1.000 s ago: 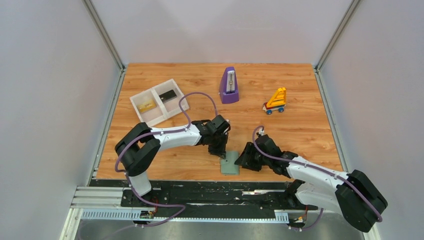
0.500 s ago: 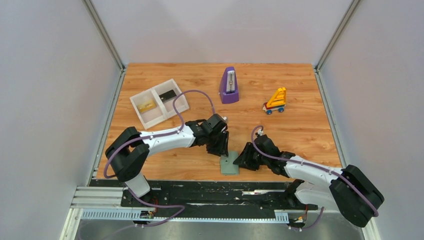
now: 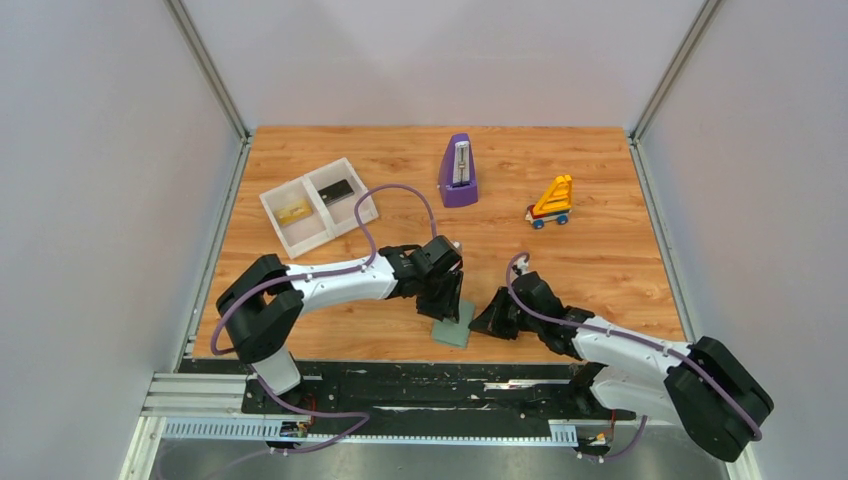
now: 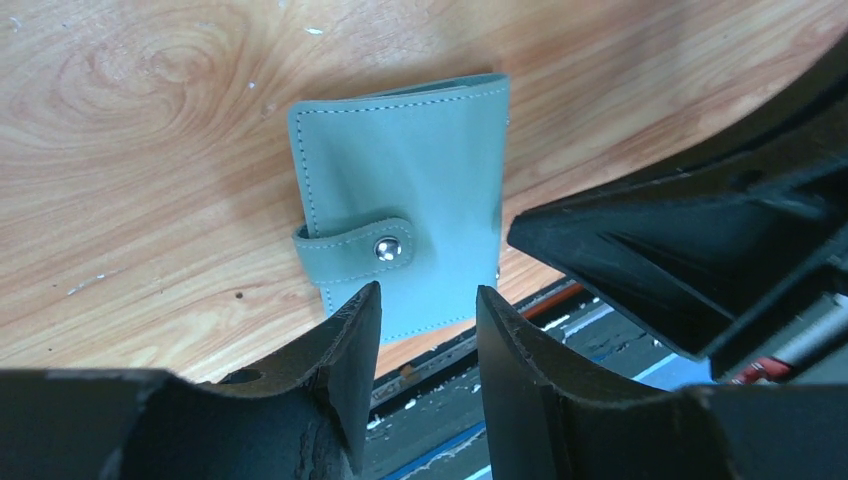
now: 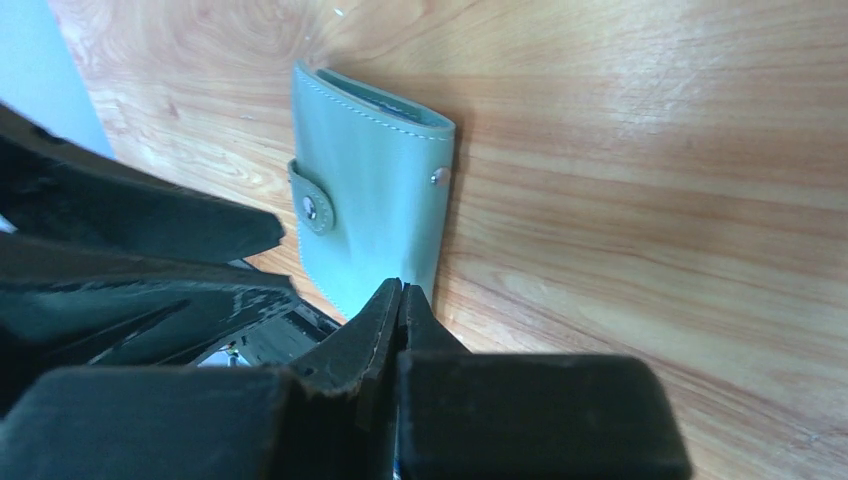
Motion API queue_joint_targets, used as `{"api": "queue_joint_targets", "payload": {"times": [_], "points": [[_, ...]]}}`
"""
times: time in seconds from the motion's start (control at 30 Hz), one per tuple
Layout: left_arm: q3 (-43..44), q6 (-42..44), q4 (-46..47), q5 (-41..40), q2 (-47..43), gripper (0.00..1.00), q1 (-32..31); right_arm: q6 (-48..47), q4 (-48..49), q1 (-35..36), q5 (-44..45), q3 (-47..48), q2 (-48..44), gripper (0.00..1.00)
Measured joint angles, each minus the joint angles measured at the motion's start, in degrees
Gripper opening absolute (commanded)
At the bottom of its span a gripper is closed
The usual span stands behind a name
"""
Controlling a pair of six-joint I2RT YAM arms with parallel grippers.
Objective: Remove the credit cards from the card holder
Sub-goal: Open the card holder at the center of the board.
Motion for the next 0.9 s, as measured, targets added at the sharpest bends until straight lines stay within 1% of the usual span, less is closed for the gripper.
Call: {"api": "queue_joint_targets", "payload": {"times": [0.2, 0.23, 0.37, 0.53, 0.67, 0.83, 0.9], "points": [[0.04, -0.17, -0.15, -0.7, 2.23, 0.5, 0.0, 0.0, 1.11, 0.0, 0.04, -0.87, -3.04, 0.0], [0.11, -0.17, -0.37, -0.85, 2.54, 0.5, 0.0, 0.0, 1.14, 0.0, 0.04, -0.87, -3.28, 0.02], [0.74, 0.13, -1.07, -1.53, 3.28, 0.5, -0.04, 0.0, 1.11, 0.0, 0.02, -1.25, -3.91, 0.14], [3.23, 1.81, -2.32, -2.67, 5.2, 0.47, -0.04, -0.07, 0.92, 0.0, 0.07, -2.32, -5.97, 0.26], [3.96, 2.73, -3.23, -3.67, 5.7, 0.45, -0.04, -0.26, 0.87, 0.0, 0.13, -2.51, -7.17, 0.38], [4.46, 3.98, -4.7, -4.55, 6.19, 0.38, -0.04, -0.17, 0.72, 0.0, 0.24, -2.54, -7.21, 0.48], [5.49, 4.5, -5.68, -4.81, 6.93, 0.37, -0.04, 0.22, 0.59, 0.0, 0.28, -2.54, -6.67, 0.53]]}}
